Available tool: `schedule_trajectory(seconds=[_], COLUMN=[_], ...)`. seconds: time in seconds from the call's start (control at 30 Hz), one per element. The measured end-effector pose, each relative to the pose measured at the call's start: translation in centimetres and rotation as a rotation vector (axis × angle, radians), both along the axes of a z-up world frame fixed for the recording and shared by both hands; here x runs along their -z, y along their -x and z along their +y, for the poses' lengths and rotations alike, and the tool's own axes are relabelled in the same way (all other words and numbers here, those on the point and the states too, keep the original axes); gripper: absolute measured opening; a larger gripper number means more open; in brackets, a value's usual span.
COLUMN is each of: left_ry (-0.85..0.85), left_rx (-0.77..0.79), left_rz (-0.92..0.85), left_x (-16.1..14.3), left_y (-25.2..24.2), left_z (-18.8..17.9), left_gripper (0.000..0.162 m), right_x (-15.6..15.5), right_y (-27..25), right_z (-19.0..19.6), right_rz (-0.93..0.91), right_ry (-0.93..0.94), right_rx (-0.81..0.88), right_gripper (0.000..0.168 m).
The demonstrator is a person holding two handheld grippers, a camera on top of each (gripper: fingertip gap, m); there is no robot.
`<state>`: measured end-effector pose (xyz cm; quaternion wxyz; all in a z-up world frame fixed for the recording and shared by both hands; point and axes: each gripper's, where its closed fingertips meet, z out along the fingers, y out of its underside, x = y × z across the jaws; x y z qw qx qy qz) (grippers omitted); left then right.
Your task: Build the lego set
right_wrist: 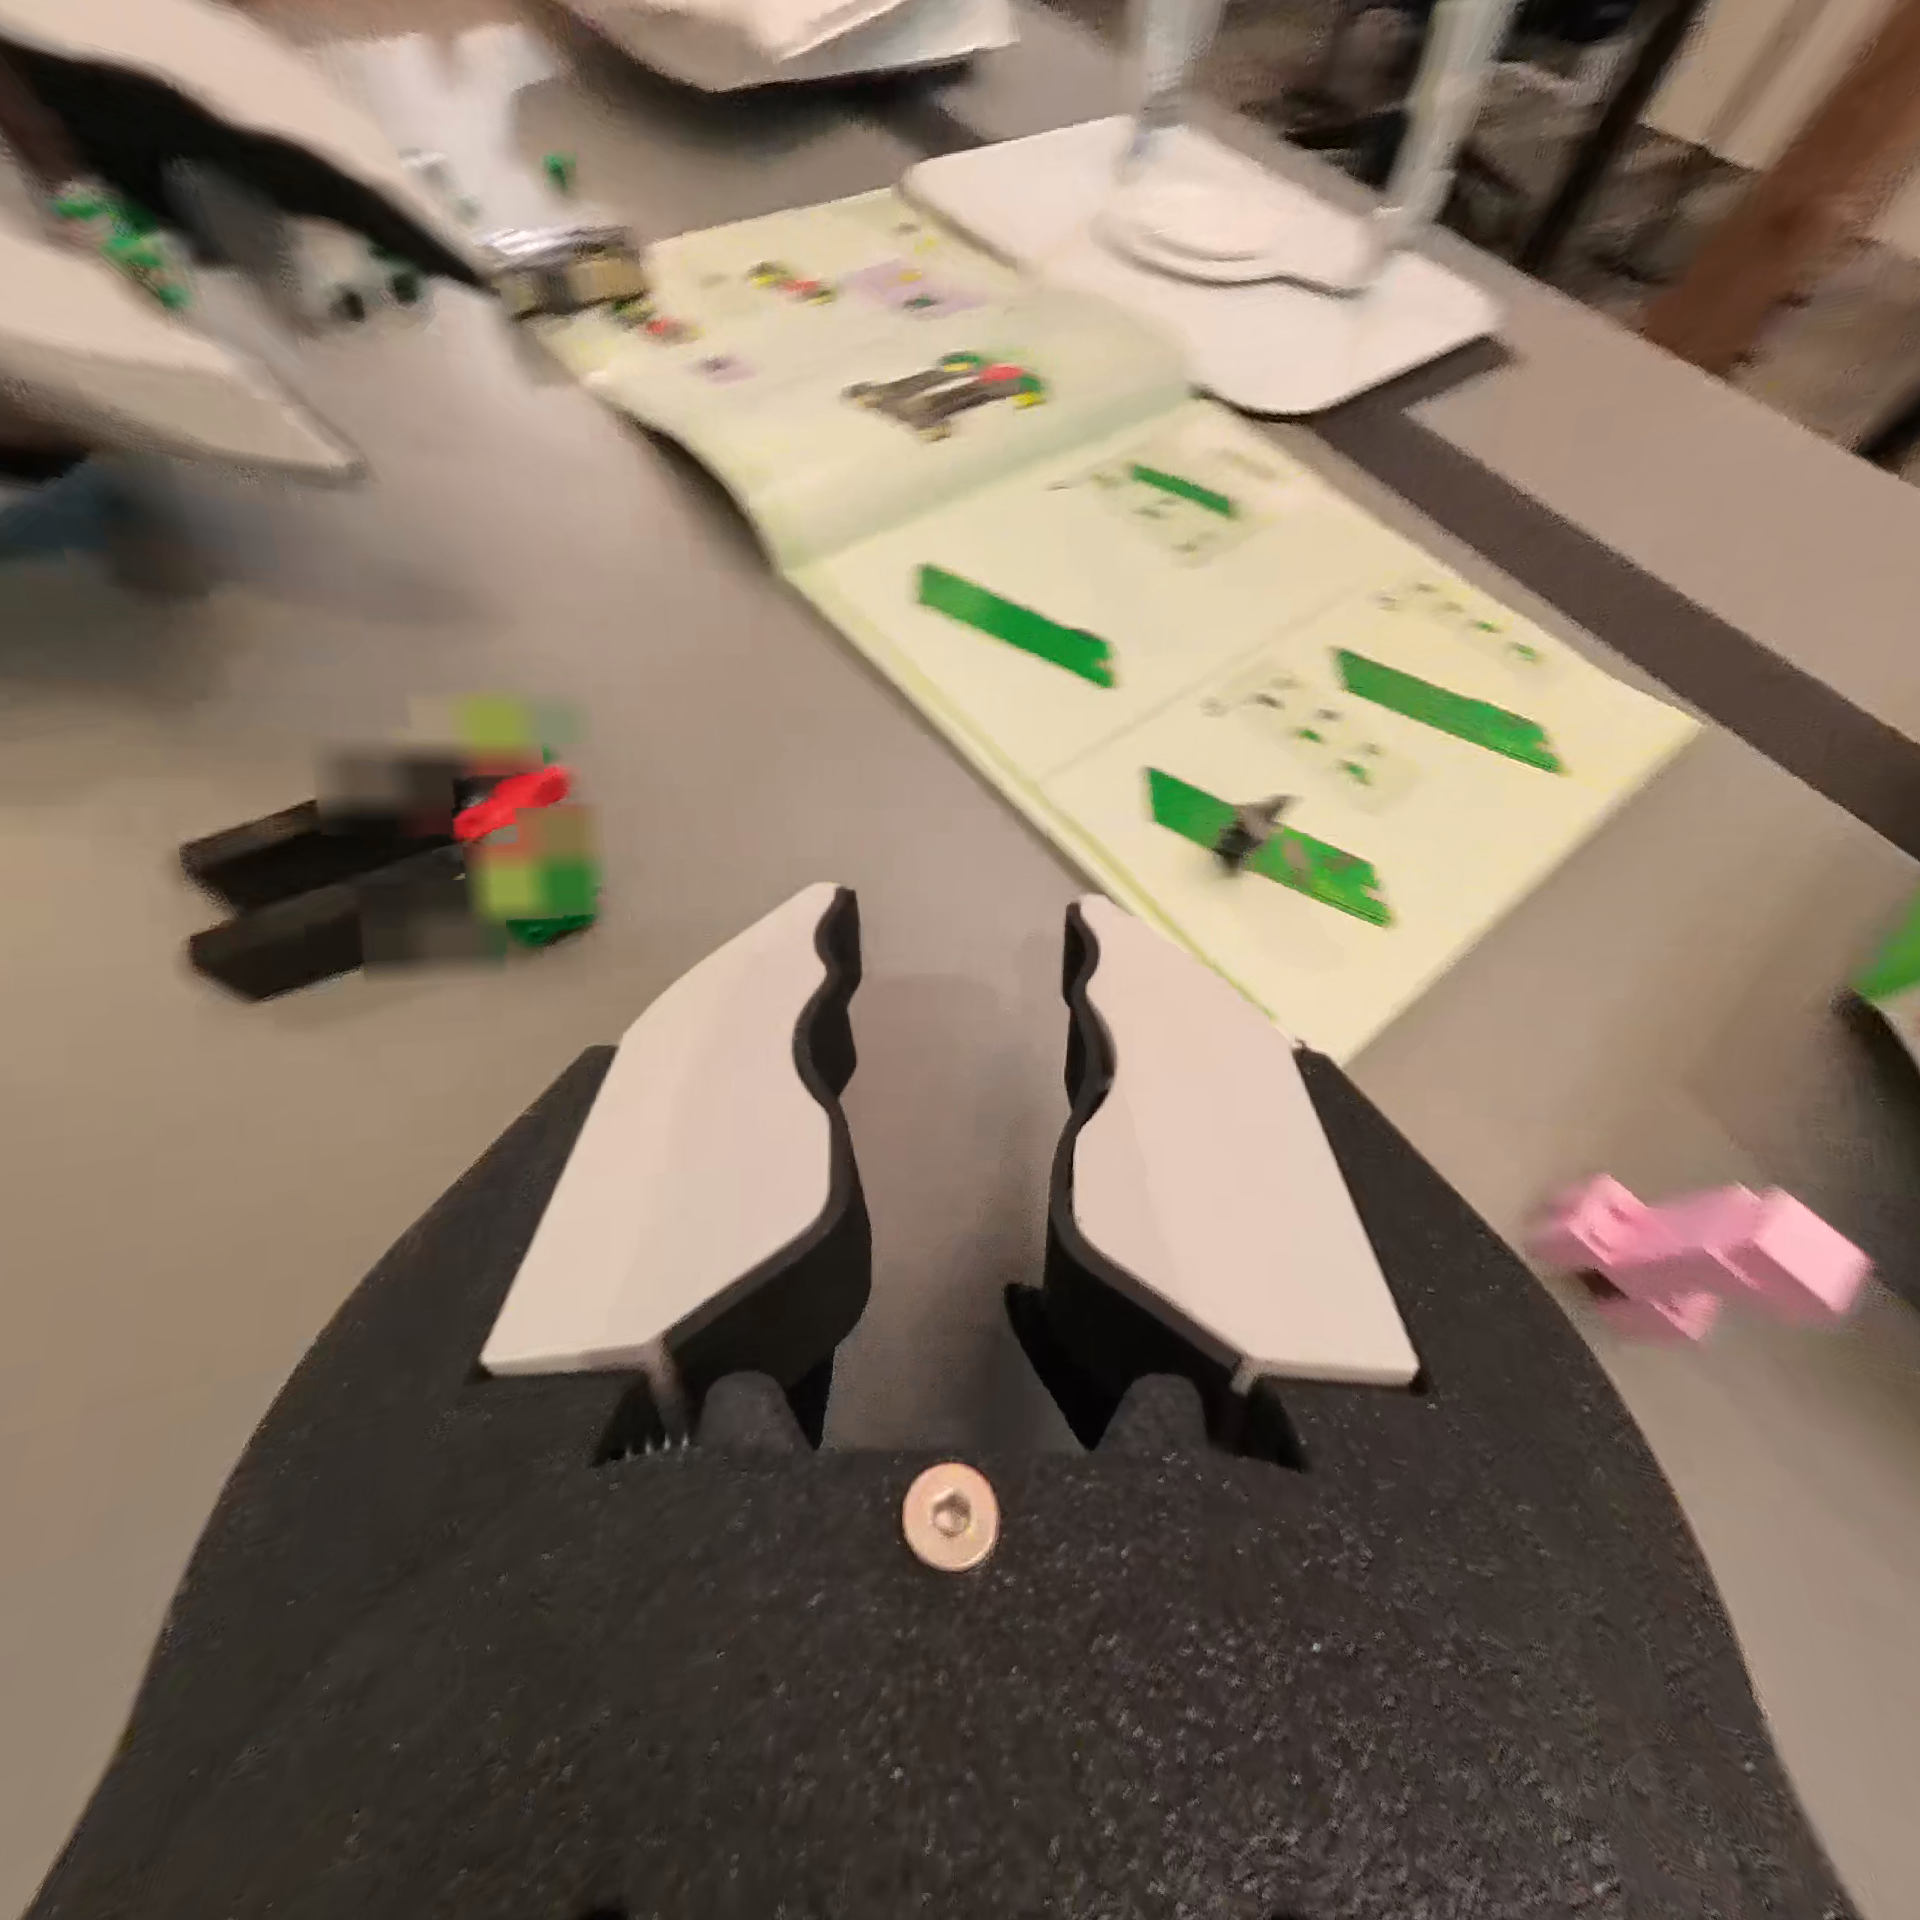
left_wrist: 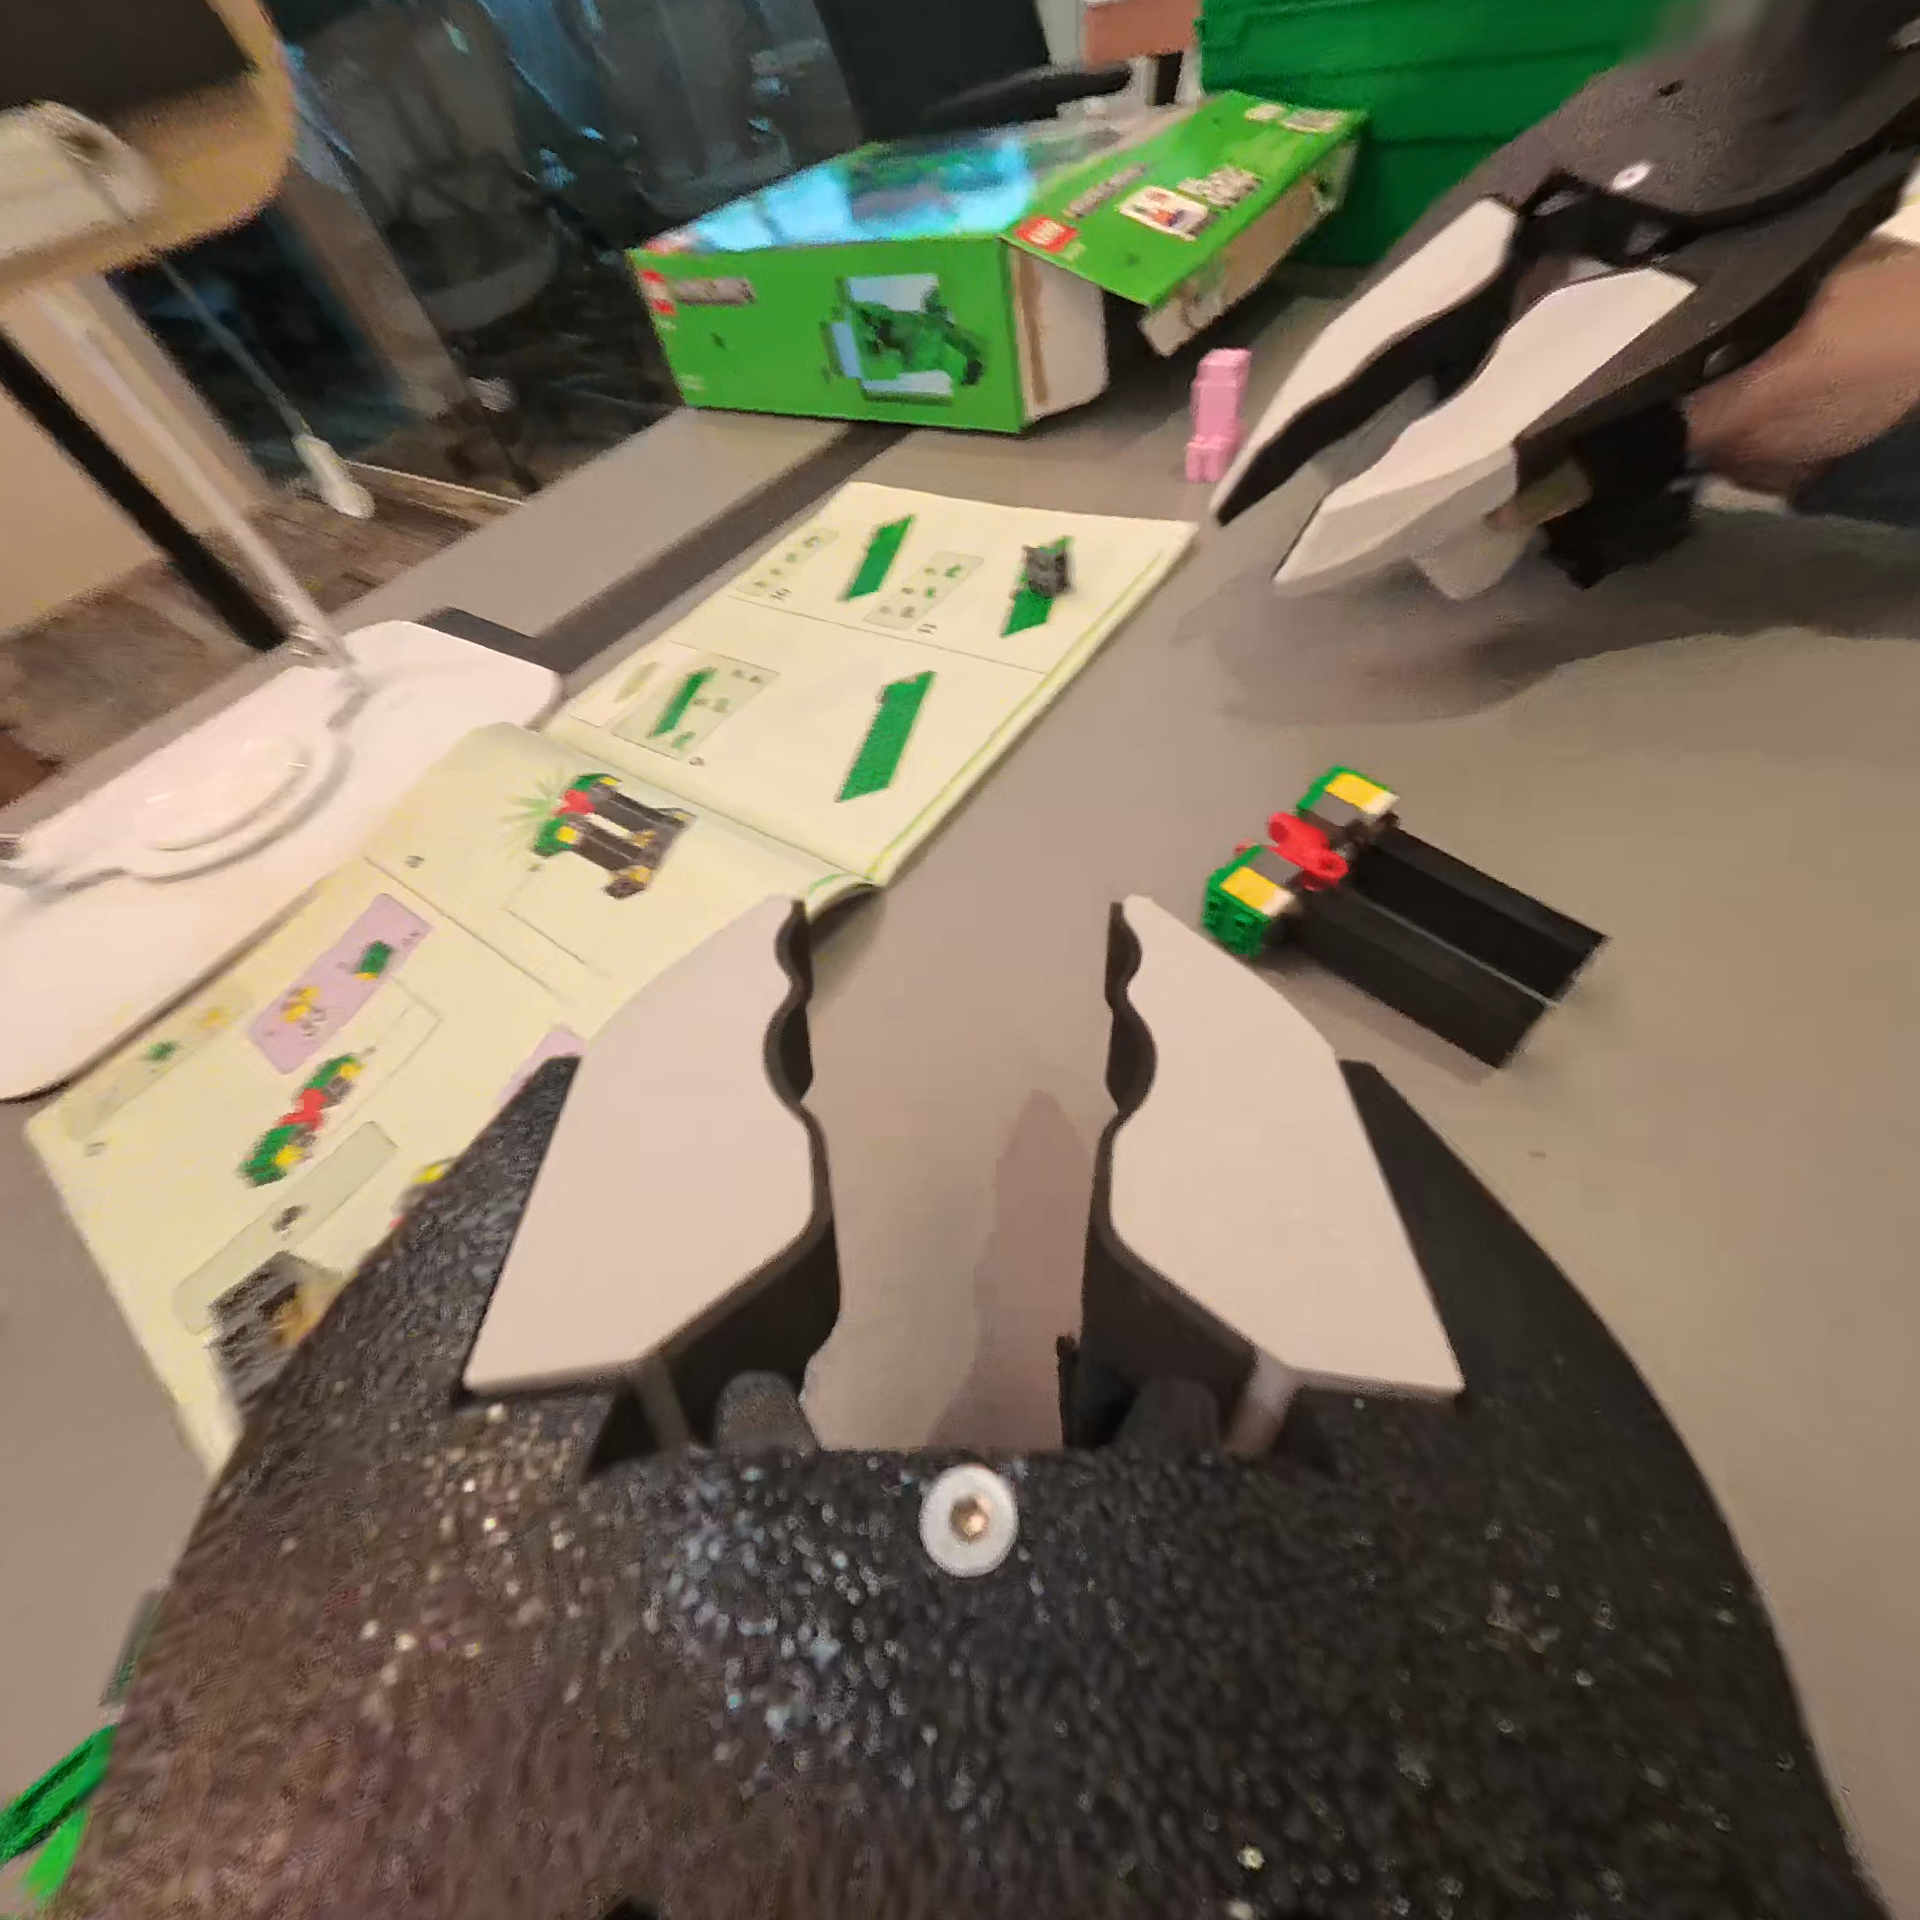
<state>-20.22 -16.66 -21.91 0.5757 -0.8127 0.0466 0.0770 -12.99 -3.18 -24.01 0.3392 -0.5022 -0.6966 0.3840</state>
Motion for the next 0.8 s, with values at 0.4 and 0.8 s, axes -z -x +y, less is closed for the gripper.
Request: schedule_trajectory(seconds=[0.4, 0.8], left_ry=[-0.153, 0.084], left_rx=[-0.244, -0.506], left_rz=[0.108, 0.041], left_x=[-2.5, 0.3], left_y=[4.7, 11.3], left_z=[-2.5, -7.5], left_gripper=[0.051, 0.046], right_x=[2.5, 1.0], right_y=[5.6, 5.4], right_z=[5.6, 4.1], right_rz=[-0.171, -0.026], right_ry=[-0.074, -0.233], right_rx=[0.209, 0.144], right_gripper=[0.022, 0.005])
